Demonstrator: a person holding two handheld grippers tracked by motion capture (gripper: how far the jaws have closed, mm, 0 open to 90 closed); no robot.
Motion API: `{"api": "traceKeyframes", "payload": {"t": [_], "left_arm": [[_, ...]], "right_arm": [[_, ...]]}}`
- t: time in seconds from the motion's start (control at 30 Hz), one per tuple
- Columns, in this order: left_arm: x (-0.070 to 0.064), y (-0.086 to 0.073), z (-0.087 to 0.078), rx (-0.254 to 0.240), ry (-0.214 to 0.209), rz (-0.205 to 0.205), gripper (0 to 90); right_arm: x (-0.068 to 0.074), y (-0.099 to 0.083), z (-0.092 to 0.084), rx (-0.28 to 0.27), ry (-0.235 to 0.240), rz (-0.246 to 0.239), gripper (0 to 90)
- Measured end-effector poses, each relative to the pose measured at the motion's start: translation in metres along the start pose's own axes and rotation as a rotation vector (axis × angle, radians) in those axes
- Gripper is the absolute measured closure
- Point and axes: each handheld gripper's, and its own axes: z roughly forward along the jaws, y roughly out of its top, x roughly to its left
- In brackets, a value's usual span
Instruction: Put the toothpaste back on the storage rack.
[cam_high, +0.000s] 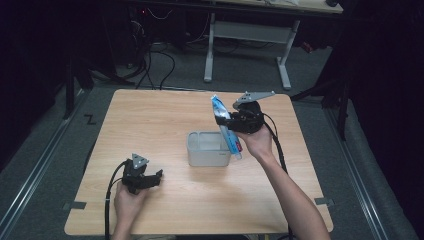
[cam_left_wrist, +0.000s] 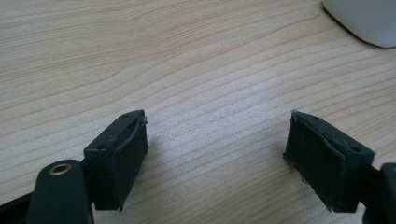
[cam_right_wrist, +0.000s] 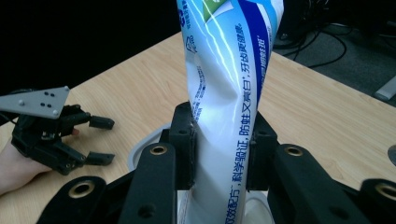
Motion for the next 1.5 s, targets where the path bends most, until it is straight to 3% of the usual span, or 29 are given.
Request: {"api": "traceKeyframes", "payload": {"t": [0.5, 0.9, 1.23, 1.5], "left_arm": [[0.000, 0.000, 0.000, 0.000, 0.000, 0.000, 21.2], [0.000, 0.000, 0.000, 0.000, -0.001, -0.001, 21.2], [0.000, 0.000, 0.000, 0.001, -0.001, 0.000, 21.2], [0.000, 0.000, 0.000, 0.000, -0.001, 0.000, 21.2]], "right_arm": [[0.005, 0.017, 0.016, -0.039, 0.017, -0.003, 70.4], [0.009, 0.030, 0.034, -0.047, -0.003, -0.012, 70.2], [0.004, 0.029, 0.049, -0.035, -0.020, 0.014, 69.9], [0.004, 0.028, 0.055, -0.033, -0.034, 0.005, 69.7]]}}
